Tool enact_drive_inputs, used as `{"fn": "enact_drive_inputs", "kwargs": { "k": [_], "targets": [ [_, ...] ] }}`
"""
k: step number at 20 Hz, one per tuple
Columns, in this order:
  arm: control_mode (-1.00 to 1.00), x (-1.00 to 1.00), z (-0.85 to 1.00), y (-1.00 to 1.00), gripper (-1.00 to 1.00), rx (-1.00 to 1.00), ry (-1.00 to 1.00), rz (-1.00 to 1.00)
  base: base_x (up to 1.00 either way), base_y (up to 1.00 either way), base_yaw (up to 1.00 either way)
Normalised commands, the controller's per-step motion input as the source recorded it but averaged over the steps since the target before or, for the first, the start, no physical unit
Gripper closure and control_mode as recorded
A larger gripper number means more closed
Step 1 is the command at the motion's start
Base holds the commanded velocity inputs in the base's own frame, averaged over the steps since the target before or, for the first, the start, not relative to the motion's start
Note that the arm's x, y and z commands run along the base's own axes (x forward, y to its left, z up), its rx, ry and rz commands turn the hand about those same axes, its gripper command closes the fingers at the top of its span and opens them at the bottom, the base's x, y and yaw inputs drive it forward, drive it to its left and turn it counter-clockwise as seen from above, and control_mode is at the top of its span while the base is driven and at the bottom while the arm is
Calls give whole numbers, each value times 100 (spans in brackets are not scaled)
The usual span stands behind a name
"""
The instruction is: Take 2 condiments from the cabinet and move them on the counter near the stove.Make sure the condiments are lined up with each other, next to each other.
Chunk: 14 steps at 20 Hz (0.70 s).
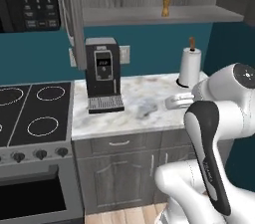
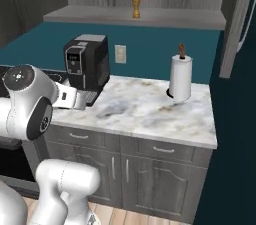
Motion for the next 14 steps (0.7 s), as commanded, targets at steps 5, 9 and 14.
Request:
{"fn": "enact_drive_inputs", "kwargs": {
  "k": [5,9,14],
  "targets": [
    [100,0,0,0,-100,0,0,0,58,-29,0],
    [100,0,0,0,-100,0,0,0,66,-1,0],
    [100,0,0,0,-100,0,0,0,30,-9,0]
  ]
}}
